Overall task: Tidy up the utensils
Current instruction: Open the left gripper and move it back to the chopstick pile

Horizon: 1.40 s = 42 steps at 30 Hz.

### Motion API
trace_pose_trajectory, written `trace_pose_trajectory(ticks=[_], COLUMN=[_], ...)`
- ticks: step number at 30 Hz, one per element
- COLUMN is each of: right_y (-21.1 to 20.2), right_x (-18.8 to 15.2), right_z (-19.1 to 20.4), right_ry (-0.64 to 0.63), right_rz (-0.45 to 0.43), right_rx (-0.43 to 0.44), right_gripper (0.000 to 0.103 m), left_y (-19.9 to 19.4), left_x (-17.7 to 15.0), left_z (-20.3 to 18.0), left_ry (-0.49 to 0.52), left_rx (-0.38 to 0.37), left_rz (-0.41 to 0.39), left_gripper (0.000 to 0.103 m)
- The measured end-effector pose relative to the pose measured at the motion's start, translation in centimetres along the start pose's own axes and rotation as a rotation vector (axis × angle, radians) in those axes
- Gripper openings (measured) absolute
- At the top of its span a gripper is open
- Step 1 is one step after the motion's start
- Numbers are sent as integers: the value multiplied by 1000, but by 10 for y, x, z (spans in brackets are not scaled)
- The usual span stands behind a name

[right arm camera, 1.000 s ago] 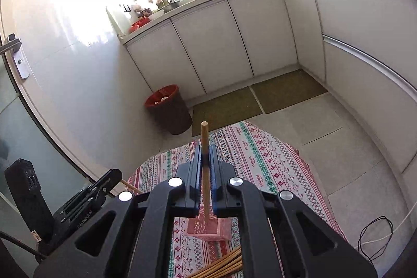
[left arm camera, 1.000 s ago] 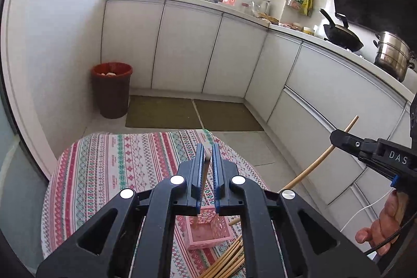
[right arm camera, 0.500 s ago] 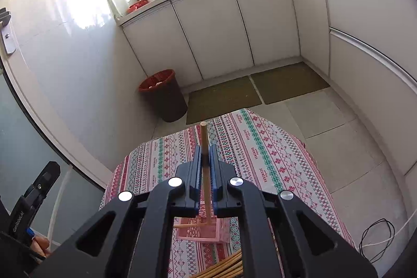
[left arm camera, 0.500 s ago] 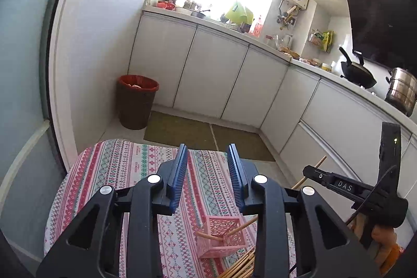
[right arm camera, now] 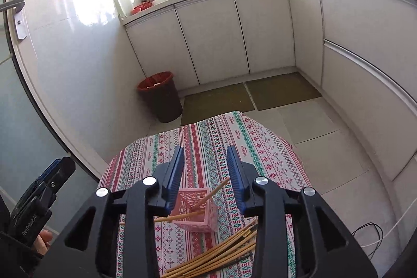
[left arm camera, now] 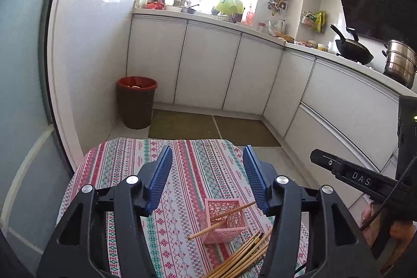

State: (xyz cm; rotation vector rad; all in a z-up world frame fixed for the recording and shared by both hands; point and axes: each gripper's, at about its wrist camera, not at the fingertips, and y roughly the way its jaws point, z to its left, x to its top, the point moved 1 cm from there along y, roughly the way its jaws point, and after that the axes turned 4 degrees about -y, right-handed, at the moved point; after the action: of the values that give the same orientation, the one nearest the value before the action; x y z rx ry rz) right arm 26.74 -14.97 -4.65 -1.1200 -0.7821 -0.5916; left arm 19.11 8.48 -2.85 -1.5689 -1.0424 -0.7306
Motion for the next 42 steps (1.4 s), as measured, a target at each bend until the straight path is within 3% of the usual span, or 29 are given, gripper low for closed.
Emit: trace_pose_trajectory(ticks=[2, 7, 15, 18, 21, 32, 36, 42], right_y=[-10, -34, -76, -88, -97, -113, -118, -127], right_x=[-6, -25, -57, -72, -90, -174, -190, -196], right_z=[-1, 0, -24, -35, -43, -113, -134, -151], right_ry=[-7, -40, 25, 49, 22, -5, 60, 121], right_rz=[-9, -26, -85, -82, -61, 95, 113, 50], right_rx=[-6, -35, -66, -46, -18, -30, 2, 23], right_gripper=[48, 56, 91, 97, 97, 96, 96, 97], left_y=[-6, -21, -40, -43, -44, 2, 35, 86], left_x=[-5, -18, -38, -46, -57, -112, -139, -190], left_z=[-2, -16, -23, -28, -36, -76, -98, -126], left_ry=[-2, 33, 71, 102, 145, 378, 467, 656], left_rx=[-4, -1, 27, 28, 17, -43, -127, -276], left_rz=[2, 17, 36, 60, 106, 374, 523, 786], left_gripper=[64, 70, 89, 96, 96, 96, 96, 96])
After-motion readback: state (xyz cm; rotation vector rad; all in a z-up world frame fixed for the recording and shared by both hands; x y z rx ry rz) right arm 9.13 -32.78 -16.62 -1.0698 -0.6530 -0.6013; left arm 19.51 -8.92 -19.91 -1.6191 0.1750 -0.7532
